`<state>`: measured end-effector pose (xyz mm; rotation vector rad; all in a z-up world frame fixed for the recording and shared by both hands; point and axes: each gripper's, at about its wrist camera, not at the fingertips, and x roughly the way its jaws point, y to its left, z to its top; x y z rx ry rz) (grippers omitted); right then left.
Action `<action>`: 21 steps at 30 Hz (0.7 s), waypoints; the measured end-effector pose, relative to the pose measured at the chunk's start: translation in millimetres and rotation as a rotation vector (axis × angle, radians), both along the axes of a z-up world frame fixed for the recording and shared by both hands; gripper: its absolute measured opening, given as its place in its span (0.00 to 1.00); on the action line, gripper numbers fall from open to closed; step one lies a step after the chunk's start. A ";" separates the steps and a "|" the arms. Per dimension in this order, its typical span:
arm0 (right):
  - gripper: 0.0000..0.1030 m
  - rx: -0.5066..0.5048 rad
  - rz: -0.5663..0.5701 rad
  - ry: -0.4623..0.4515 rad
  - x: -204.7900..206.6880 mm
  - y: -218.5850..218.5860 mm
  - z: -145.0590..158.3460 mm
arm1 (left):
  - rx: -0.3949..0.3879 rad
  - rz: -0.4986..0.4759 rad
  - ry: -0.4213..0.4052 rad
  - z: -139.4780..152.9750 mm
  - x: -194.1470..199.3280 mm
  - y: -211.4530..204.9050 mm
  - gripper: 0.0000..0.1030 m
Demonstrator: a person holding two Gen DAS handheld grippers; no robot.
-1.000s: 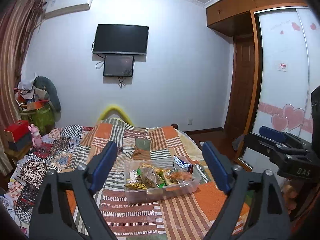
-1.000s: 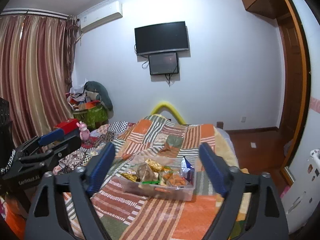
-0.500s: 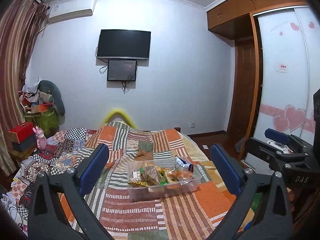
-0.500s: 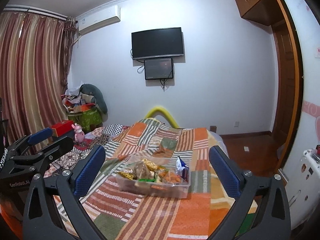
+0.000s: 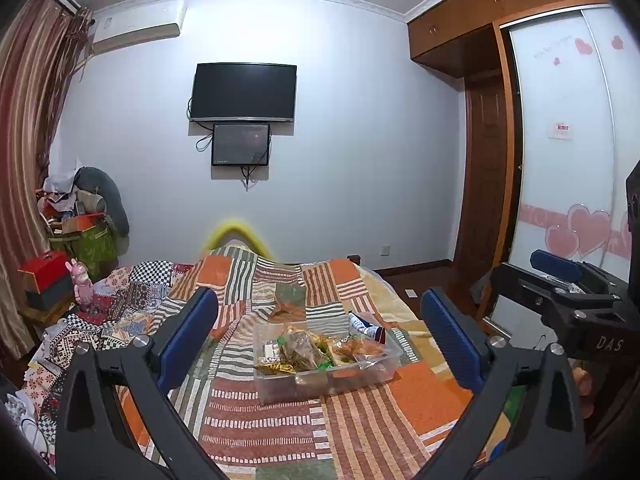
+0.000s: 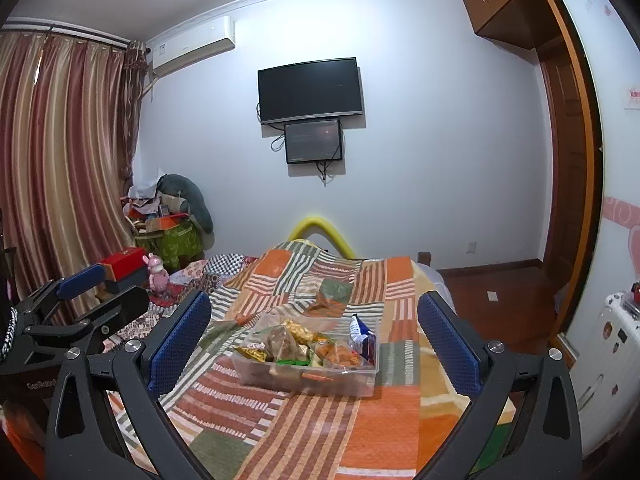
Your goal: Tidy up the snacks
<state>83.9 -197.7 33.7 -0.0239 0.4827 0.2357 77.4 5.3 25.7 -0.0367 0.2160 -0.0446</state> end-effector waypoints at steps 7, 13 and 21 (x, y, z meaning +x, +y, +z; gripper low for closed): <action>1.00 0.001 -0.005 0.000 -1.0 -1.9 0.9 | -0.008 0.005 0.003 -0.5 1.9 1.7 1.00; 1.00 0.011 -0.008 0.008 -0.5 -4.2 0.5 | -0.012 -0.002 0.018 -0.5 5.0 1.6 1.00; 1.00 0.008 -0.008 0.008 0.6 -4.7 0.3 | -0.013 -0.022 0.020 -0.5 6.2 -0.9 1.00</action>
